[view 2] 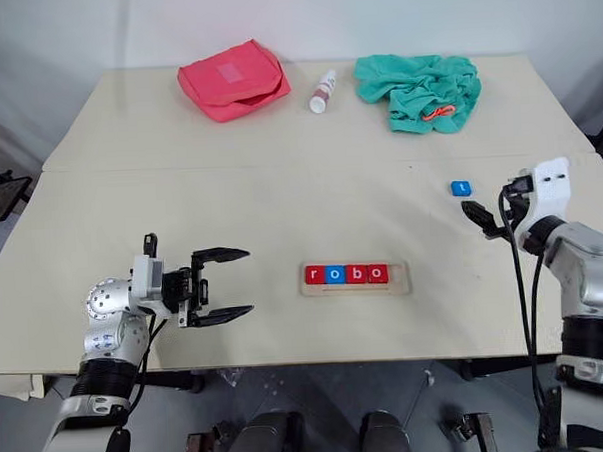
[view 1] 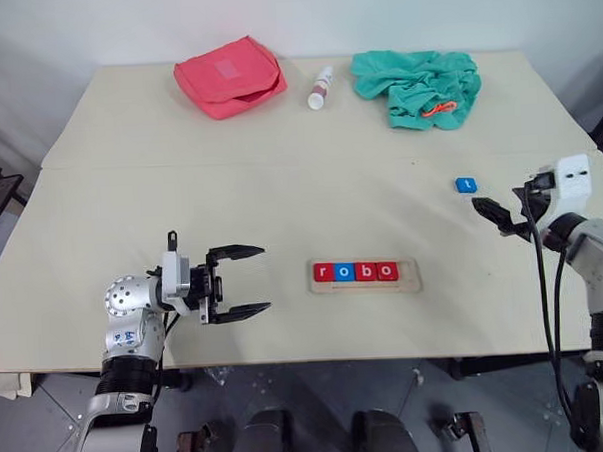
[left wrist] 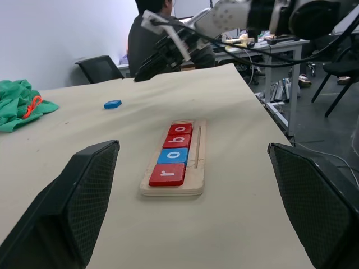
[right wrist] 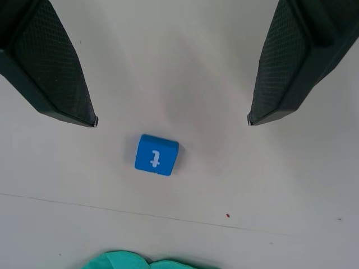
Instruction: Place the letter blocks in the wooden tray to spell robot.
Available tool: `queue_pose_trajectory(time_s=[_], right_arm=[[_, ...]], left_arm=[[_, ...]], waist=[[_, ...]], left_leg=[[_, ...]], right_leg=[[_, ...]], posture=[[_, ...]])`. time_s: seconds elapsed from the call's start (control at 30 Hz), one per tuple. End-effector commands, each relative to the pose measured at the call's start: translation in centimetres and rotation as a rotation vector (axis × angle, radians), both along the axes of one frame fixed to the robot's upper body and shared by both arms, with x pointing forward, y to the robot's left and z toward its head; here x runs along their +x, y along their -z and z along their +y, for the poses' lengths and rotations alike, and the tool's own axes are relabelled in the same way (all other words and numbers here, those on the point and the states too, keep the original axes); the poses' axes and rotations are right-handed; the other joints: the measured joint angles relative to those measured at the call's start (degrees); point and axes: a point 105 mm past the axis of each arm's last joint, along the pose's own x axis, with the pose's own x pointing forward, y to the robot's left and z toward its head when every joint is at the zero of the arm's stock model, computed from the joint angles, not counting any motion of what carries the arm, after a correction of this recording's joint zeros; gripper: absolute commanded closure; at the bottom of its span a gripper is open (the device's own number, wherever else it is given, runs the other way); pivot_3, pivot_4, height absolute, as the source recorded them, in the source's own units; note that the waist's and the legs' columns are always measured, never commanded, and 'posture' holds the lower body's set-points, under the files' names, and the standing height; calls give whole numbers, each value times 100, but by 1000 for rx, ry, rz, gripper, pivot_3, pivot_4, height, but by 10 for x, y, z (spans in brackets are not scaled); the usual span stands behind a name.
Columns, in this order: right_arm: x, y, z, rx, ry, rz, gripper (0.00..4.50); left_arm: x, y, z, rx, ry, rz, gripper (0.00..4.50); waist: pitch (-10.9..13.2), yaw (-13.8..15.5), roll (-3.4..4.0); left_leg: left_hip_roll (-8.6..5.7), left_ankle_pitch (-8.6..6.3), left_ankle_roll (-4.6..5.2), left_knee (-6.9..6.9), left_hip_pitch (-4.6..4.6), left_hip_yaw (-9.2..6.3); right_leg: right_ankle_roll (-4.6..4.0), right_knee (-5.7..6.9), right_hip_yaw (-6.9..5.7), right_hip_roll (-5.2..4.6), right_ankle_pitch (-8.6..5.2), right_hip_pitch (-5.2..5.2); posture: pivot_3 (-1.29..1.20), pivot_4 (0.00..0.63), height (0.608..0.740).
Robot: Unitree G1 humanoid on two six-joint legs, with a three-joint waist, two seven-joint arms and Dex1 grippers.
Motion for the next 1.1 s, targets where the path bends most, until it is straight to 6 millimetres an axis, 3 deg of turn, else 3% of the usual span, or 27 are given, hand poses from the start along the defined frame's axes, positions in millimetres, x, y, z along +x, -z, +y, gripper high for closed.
queue_pose_trajectory(time_s=[0.03,0.17,0.37,0.77,1.1], right_arm=[[18,-10,-3,-5,27,-49,25],[41,-6,4,10,33,-50,25],[57,3,16,27,33,-37,25],[70,13,31,3,62,-15,25],[75,15,29,5,142,-4,25]], left_arm=[[-5,-7,2,-14,-13,-35,0],[-10,-5,4,-18,-29,-34,0],[-16,-4,5,-20,-44,-32,0],[-18,-3,7,-22,-67,-28,0],[-14,-5,9,-19,-74,-34,0]], waist=[[0,-21,0],[0,-116,0],[0,-151,1],[1,-171,3],[0,-173,4]], left_leg=[[0,0,0,-2,-1,1],[7,1,-1,0,2,11],[3,1,-1,-11,1,1],[6,1,-1,-13,2,3],[6,1,-1,-13,1,3]], right_leg=[[0,-1,-1,-1,0,0],[0,-3,0,2,0,-1],[0,-2,-1,0,0,-1],[0,-3,0,2,0,-4],[0,-3,1,2,0,-4]], posture=[[0,150,740],[0,150,740],[0,150,740],[0,150,740],[0,150,740]])
